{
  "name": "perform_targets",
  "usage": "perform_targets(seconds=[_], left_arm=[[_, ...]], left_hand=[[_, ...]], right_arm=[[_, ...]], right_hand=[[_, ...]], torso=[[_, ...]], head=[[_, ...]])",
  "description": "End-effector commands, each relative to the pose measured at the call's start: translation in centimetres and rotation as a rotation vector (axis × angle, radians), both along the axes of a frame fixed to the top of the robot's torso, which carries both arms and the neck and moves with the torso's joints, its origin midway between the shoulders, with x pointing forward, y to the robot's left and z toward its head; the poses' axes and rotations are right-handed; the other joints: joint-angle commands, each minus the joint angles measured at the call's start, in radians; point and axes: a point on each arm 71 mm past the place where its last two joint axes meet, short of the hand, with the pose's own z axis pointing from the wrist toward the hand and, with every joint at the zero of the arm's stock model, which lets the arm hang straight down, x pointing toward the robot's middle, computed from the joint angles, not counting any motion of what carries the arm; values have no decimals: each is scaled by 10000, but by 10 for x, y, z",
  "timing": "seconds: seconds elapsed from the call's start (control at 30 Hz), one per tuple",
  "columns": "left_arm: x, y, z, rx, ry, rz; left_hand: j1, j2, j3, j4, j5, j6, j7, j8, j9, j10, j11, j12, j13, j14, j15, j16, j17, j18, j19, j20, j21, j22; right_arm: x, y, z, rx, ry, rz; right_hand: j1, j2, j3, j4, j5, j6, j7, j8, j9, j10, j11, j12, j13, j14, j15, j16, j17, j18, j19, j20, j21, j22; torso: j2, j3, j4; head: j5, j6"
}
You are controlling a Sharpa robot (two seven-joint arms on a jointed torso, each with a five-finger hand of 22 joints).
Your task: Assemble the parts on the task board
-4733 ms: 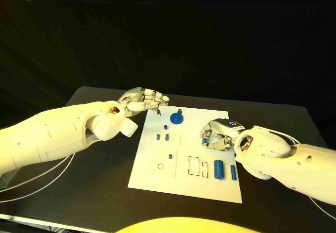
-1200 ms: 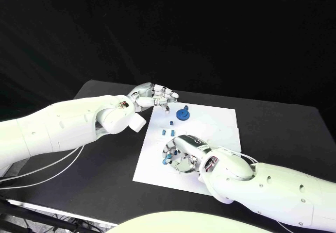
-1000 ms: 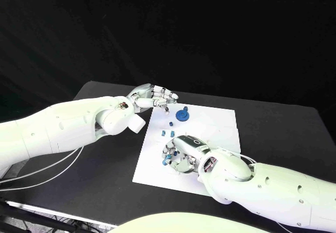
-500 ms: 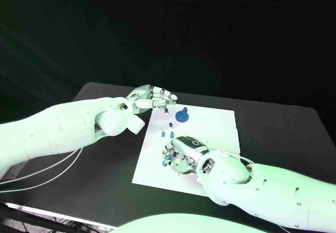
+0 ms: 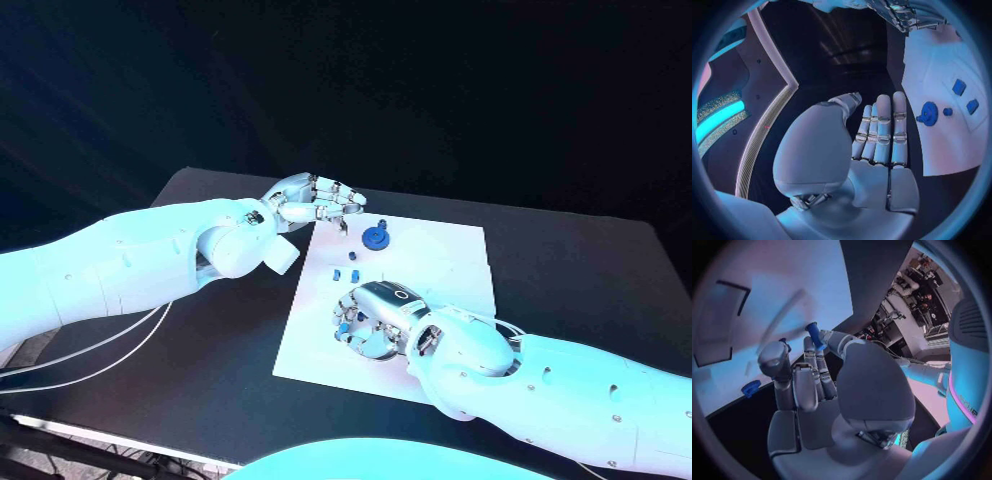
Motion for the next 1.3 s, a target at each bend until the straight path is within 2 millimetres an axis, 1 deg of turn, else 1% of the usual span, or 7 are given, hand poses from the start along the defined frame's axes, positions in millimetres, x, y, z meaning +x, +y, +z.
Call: perform_targets(seconds=[0.03,0.5,0.7,0.83,0.97,1.13,1.3], left_arm=[[-1,-2,1,-108,25,-169],[-1,-2,0,-102,46,-188],[0,-1,0,-97,46,-174],[0,-1,0,-91,46,-162],[-1,-1,1,-101,36,-170],[0,0,1,-103,10,-137],[0,2,1,-89,-5,-81]], left_hand=[[-29,59,-69,25,-13,-96,3,46,-9,-74,18,-45,-26,-25,16,-71,-12,140,9,55,-79,-28],[-36,56,-77,33,-14,-101,4,48,-10,-87,21,-50,-31,-32,19,-77,-14,139,8,57,-88,-34],[-36,56,-77,33,-14,-101,4,48,-10,-87,21,-50,-31,-32,19,-77,-14,139,8,57,-88,-34],[-36,56,-77,33,-14,-101,4,48,-10,-87,21,-50,-31,-32,19,-77,-14,139,8,57,-88,-34],[-36,56,-77,33,-14,-101,4,48,-10,-87,21,-50,-31,-32,19,-77,-14,139,8,57,-88,-34],[-34,61,-82,40,-12,-110,5,52,-12,-98,23,-51,-36,-46,22,-88,-17,138,5,60,-105,-44],[-34,61,-82,40,-12,-110,5,52,-12,-98,23,-51,-36,-46,22,-88,-17,138,5,60,-105,-44]], right_arm=[[-4,3,-1,-101,9,665],[-3,1,0,157,-140,453],[-3,-1,2,348,-203,372],[-5,-7,5,476,-237,335],[-4,-17,12,581,-323,275],[1,-37,26,970,-359,-92],[18,-68,42,1729,395,-1030]], right_hand=[[-150,-51,-85,-32,-12,-163,35,-49,-27,-272,79,-17,-20,152,101,-111,-226,66,-204,50,-360,-94],[-334,-194,-253,-92,-16,-501,115,-104,-81,-863,209,106,-32,-47,225,-219,-530,164,-510,182,-945,-277],[-367,-319,-587,-136,-9,-1044,235,-314,-237,-1918,385,94,-208,-492,393,-555,-1314,334,-1073,341,-2069,-680],[-121,-212,-1362,-152,26,-1247,312,-519,-406,-2760,523,181,-321,-960,514,-957,-2239,497,-1589,466,-3198,-1112],[545,144,-3073,155,83,-1440,257,-838,-622,-3408,621,669,-307,-1288,623,-1104,-2840,612,-1873,568,-4046,-1452],[809,238,-3387,313,78,-1348,321,-868,-662,-3273,560,1012,-276,-1219,564,-1017,-2811,582,-1699,546,-3871,-1381],[817,327,-3113,534,67,-981,381,-849,-730,-2392,439,1443,-312,-846,441,-794,-2480,464,-1173,418,-3153,-1087]], torso=[[-4,0,-3],[1,3,-4],[3,6,4],[-5,2,4],[-8,-3,-4],[-16,-10,-18],[-33,-9,-24]], head=[[2,-5],[2,-6],[4,-2],[5,-1],[-12,12],[-188,83],[-494,228]])
